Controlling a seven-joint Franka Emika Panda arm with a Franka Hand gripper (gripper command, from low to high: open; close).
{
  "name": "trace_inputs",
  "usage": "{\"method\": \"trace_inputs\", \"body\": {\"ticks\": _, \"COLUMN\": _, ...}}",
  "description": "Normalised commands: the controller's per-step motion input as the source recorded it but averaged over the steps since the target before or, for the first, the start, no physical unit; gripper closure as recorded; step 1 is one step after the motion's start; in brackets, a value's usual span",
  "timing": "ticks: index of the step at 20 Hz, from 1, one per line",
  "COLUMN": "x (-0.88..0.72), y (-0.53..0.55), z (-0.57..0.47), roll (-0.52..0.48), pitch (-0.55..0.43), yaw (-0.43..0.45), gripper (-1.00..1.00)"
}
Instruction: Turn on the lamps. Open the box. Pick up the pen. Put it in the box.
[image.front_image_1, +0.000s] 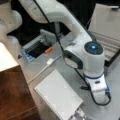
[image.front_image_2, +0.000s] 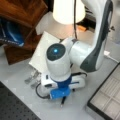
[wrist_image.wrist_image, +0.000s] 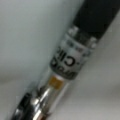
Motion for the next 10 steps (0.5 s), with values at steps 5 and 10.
{"method": "trace_inputs", "body": {"ticks": 5, "x": -0.12, "y": 0.09, "z": -0.14, "roll": -0.097, "pitch": -0.166, "yaw": 0.006, "gripper": -1.00}}
{"method": "trace_inputs", "body": {"ticks": 10, "x": -0.10, "y": 0.07, "z": -0.18, "roll": -0.119, "pitch": -0.194, "yaw": 0.006, "gripper": 1.00}}
